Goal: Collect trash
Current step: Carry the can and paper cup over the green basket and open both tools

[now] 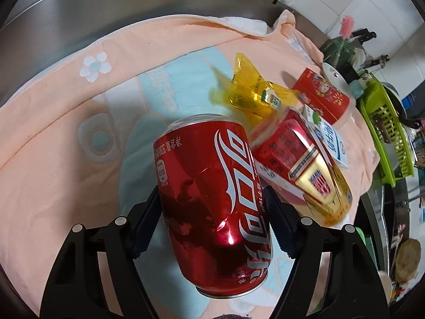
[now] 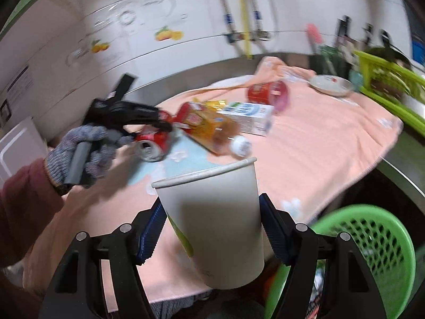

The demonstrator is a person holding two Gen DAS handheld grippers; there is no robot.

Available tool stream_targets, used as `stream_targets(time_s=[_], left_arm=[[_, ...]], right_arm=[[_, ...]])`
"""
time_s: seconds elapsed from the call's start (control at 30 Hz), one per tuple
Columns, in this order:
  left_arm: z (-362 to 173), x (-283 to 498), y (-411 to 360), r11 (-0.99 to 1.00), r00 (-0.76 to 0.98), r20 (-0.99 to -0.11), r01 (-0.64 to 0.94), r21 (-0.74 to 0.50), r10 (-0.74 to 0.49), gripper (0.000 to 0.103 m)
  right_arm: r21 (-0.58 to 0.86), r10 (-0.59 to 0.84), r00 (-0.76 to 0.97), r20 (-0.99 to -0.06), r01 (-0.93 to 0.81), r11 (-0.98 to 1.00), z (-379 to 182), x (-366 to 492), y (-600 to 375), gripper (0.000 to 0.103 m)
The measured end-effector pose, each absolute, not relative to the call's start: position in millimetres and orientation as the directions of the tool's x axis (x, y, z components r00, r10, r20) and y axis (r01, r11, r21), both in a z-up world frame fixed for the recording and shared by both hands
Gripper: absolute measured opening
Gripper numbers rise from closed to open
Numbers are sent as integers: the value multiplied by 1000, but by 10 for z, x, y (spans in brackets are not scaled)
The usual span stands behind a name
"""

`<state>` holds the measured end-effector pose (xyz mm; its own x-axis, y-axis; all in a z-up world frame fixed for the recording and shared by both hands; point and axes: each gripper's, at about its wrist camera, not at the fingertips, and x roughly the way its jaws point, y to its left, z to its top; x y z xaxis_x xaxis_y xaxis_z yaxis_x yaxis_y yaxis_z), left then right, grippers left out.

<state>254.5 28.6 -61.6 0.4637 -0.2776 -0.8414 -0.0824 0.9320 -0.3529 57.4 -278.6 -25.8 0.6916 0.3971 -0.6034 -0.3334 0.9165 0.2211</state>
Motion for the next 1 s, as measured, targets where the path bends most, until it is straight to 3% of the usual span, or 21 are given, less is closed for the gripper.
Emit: stream_targets(time_s=[0.53,1.0], left_arm=[[-117,1812,-65,928,496,-788,131,-348,-365,73],[25,1446,-1486,835,379,-763,405,-372,-523,73]], right_arm=[[195,78,661,-746,105,975,-789,196,-4235,67],[218,91,572,-815,157,963,-1330,18,-4450,67]])
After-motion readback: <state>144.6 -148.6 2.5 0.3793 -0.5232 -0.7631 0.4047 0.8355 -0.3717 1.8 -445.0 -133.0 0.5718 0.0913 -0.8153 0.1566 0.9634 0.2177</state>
